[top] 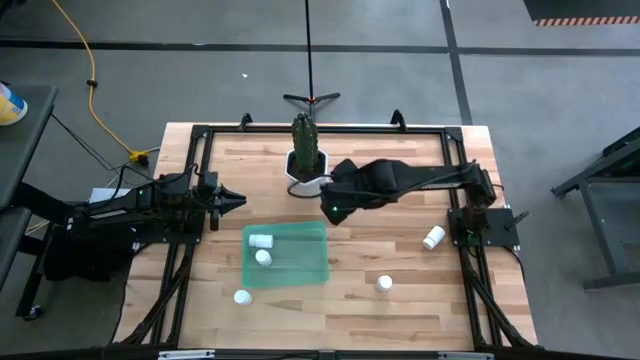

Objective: Pick and place pill bottles into a basket
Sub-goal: Put the white pill bottle into the green bin

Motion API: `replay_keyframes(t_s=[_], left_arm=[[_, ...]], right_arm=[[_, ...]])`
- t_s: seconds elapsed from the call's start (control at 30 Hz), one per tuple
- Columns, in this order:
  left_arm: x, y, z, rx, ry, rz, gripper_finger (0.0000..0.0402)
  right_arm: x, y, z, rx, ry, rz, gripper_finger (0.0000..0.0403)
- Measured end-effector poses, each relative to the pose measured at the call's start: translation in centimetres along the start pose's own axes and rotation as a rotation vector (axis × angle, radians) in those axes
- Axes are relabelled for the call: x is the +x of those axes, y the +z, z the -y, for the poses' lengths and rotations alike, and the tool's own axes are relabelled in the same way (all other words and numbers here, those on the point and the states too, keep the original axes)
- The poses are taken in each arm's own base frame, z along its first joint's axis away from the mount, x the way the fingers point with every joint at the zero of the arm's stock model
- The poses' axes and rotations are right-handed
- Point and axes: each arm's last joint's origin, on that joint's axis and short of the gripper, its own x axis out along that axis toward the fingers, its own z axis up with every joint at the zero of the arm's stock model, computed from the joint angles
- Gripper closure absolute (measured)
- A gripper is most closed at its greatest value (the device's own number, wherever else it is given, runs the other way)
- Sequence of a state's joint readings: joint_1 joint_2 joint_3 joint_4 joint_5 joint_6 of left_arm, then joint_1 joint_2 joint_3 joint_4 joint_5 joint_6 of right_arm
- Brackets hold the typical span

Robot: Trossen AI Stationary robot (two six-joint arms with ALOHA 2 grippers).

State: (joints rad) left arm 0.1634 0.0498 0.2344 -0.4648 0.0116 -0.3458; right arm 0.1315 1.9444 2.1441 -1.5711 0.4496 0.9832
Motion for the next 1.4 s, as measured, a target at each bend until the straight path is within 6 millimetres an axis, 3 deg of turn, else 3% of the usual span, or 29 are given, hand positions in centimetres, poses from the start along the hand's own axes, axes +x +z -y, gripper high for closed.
replay_keyframes(t_s=[0.17, 0.4, 0.5, 0.77, 0.93, 1.13, 1.4], left_arm=[[0.0, 0.0, 0.0, 0.000, 0.000, 0.000, 0.0305], [0.0, 0.0, 0.0, 0.000, 0.000, -0.001, 0.0305], [0.0, 0.0, 0.0, 0.000, 0.000, 0.000, 0.0305], [0.0, 0.0, 0.0, 0.000, 0.000, 0.000, 0.0305], [0.0, 0.0, 0.0, 0.000, 0.000, 0.000, 0.0305], [0.0, 0.0, 0.0, 0.000, 0.000, 0.000, 0.0305], [0.0, 0.0, 0.0, 0.000, 0.000, 0.000, 0.0305]], right_arm=[[-1.5, -0.6, 0.3, -0.003, 0.023, 0.038, 0.0211], [-4.6, -0.4, 2.9, 0.051, 0.066, 0.126, 0.0231], [-4.9, -1.2, 4.3, 0.065, 0.051, 0.121, 0.0233], [-2.3, -6.0, 9.5, 0.198, 0.009, 0.020, 0.0233], [-0.7, -7.6, 10.2, 0.224, 0.117, 0.014, 0.0233], [3.1, -9.5, 10.8, 0.168, 0.092, -0.244, 0.0228], [5.6, -9.7, 11.9, 0.078, 0.130, -0.433, 0.0204]])
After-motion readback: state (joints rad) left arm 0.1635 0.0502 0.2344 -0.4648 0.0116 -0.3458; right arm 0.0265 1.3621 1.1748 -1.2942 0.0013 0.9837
